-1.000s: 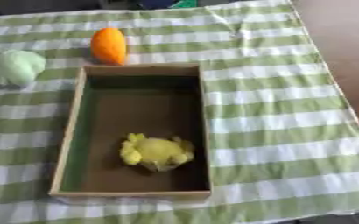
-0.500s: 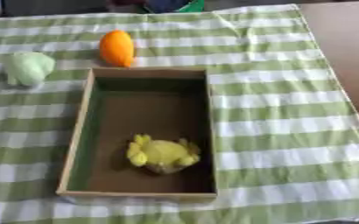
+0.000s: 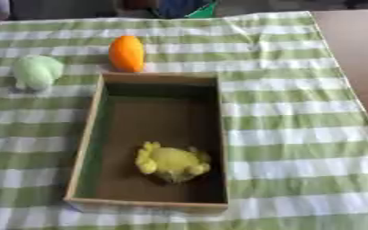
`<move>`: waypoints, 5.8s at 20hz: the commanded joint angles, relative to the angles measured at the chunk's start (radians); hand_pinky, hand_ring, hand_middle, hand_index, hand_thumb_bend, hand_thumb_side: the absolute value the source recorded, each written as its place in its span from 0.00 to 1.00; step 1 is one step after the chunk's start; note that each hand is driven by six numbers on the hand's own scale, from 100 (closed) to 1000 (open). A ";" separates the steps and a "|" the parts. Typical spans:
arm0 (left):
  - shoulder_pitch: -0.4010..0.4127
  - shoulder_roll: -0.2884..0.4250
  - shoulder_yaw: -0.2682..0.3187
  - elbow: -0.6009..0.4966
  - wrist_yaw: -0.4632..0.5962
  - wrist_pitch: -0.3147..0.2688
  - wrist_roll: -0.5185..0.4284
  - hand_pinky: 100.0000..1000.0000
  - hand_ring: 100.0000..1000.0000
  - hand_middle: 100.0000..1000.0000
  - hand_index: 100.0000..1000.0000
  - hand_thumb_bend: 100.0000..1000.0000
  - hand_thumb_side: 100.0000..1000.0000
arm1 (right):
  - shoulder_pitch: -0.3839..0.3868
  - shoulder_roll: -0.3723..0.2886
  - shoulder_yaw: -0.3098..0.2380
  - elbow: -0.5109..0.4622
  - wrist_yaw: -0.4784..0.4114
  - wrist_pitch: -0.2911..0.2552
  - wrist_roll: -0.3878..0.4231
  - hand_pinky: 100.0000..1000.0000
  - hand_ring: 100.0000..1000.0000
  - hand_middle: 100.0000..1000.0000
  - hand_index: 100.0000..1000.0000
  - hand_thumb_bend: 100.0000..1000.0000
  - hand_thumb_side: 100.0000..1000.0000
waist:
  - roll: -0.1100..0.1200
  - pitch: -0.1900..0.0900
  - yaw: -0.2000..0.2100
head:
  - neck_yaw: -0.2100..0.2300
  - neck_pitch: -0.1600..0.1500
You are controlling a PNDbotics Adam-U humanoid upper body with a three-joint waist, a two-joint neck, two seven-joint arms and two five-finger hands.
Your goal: Pick up objects on the table and place them in the box.
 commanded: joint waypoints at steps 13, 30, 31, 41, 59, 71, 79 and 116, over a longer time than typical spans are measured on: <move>-0.140 -0.063 -0.038 0.205 -0.273 -0.034 -0.022 0.65 0.89 0.88 1.00 0.81 1.00 | -0.009 0.003 -0.014 -0.019 -0.011 0.017 0.011 0.71 0.73 0.61 0.87 0.00 0.92 | 0.002 0.004 -0.018 | 0.016 -0.030; -0.256 -0.171 -0.064 0.197 -0.310 -0.082 -0.069 0.66 0.90 0.88 1.00 0.71 1.00 | -0.005 0.028 -0.019 -0.019 -0.017 0.035 0.015 0.71 0.73 0.61 0.87 0.00 0.91 | -0.001 0.013 -0.024 | 0.057 -0.040; -0.262 -0.176 -0.065 0.196 -0.312 -0.084 -0.071 0.66 0.90 0.88 1.00 0.70 1.00 | -0.005 0.029 -0.019 -0.019 -0.018 0.036 0.015 0.71 0.73 0.60 0.87 0.00 0.91 | -0.001 0.014 -0.024 | 0.060 -0.040; -0.295 -0.195 -0.060 0.189 -0.317 -0.028 -0.070 0.67 0.90 0.89 1.00 0.64 1.00 | 0.002 0.042 -0.022 -0.019 -0.022 0.045 0.020 0.71 0.73 0.60 0.86 0.00 0.90 | 0.001 0.017 -0.028 | 0.063 -0.047; -0.351 -0.198 -0.058 0.159 -0.266 0.152 -0.083 0.68 0.91 0.89 1.00 0.62 1.00 | 0.014 0.061 -0.027 -0.019 -0.039 0.063 0.064 0.72 0.73 0.58 0.86 0.00 0.88 | 0.009 0.028 -0.038 | 0.068 -0.059; -0.367 -0.241 -0.051 0.165 -0.258 0.180 -0.133 0.67 0.90 0.89 1.00 0.62 1.00 | -0.004 0.073 -0.027 -0.019 -0.051 0.066 0.069 0.72 0.73 0.58 0.86 0.00 0.88 | 0.021 0.046 -0.077 | 0.094 -0.085; -0.357 -0.251 -0.045 0.186 -0.312 0.215 -0.140 0.66 0.89 0.88 1.00 0.66 1.00 | -0.006 0.079 -0.029 -0.019 -0.059 0.072 0.070 0.71 0.73 0.57 0.86 0.00 0.87 | 0.028 0.056 -0.087 | 0.103 -0.092; -0.356 -0.255 -0.031 -0.019 0.103 0.208 -0.302 0.48 0.71 0.63 0.51 0.00 0.16 | 0.038 0.098 -0.046 -0.019 -0.057 0.105 0.036 0.71 0.72 0.57 0.85 0.00 0.87 | 0.019 0.013 -0.046 | 0.065 -0.034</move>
